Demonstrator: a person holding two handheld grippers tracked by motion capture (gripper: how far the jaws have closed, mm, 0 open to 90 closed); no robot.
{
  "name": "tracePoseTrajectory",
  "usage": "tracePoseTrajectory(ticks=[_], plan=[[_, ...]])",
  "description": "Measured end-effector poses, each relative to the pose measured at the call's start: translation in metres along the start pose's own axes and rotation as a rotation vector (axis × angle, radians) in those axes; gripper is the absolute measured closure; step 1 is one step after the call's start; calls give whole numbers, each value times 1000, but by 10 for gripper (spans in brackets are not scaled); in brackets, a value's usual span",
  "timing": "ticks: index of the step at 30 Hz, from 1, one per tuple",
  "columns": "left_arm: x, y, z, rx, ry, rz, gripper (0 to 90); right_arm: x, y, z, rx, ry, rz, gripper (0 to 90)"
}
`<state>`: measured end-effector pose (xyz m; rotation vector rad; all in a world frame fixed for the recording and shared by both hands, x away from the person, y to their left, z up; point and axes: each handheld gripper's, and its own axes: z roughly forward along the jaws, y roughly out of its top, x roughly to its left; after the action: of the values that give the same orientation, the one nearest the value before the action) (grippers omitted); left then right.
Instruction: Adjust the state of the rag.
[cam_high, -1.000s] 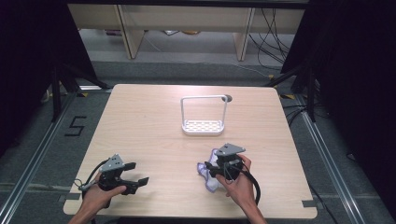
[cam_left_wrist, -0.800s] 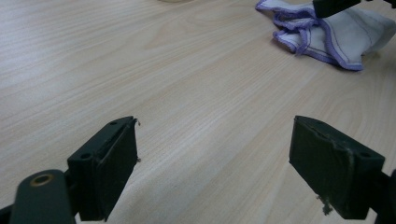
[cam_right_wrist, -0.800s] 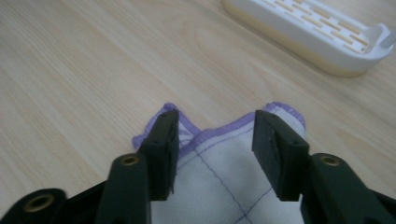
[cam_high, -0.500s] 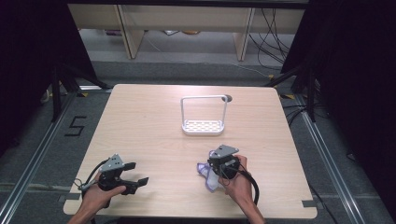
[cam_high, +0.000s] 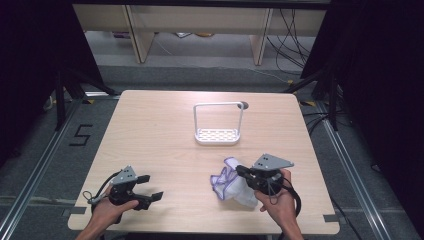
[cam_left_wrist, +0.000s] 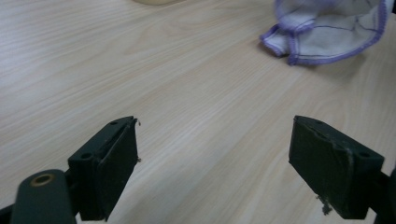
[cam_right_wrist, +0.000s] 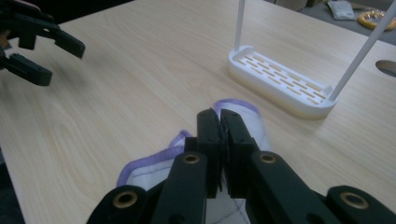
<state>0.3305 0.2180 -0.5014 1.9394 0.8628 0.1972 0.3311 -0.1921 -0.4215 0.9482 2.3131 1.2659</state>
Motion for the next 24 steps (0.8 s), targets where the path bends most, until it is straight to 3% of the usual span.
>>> tracePoseTrajectory(ticks=[1, 4, 8, 9, 12, 14, 16, 17, 18, 20, 21, 24], plan=[[-5, 5, 5, 7, -13, 11, 153, 0, 0, -6, -9, 8, 12, 876], [-9, 10, 10, 13, -24, 33, 158, 0, 0, -10, -4, -33, -35, 878], [-23, 26, 34, 15, -64, 66, 165, -4, -5, -16, 0, -44, -10, 878], [-25, 29, 39, 16, -71, 68, 168, -5, -7, -17, -12, -54, -25, 878], [-33, 37, 50, 19, -92, 83, 179, -5, -14, -24, -18, -63, 6, 878], [-36, 42, 56, 19, -106, 96, 183, -7, -16, -27, -21, -69, -1, 878], [-41, 46, 65, 2, -127, 87, 187, -7, -23, -35, -29, -79, 15, 878], [-44, 50, 70, 21, -138, 100, 188, -9, -29, -41, -31, -86, 22, 878], [-47, 52, 75, 18, -138, 87, 188, -8, -32, -43, -28, -80, 53, 878], [-48, 54, 79, 19, -151, 85, 198, -10, -36, -47, -25, -86, 51, 877], [-51, 59, 89, 22, -162, 88, 208, -10, -44, -51, -22, -101, 89, 877], [-52, 62, 98, 33, -178, 84, 257, -13, -50, -54, -19, -98, 93, 877]])
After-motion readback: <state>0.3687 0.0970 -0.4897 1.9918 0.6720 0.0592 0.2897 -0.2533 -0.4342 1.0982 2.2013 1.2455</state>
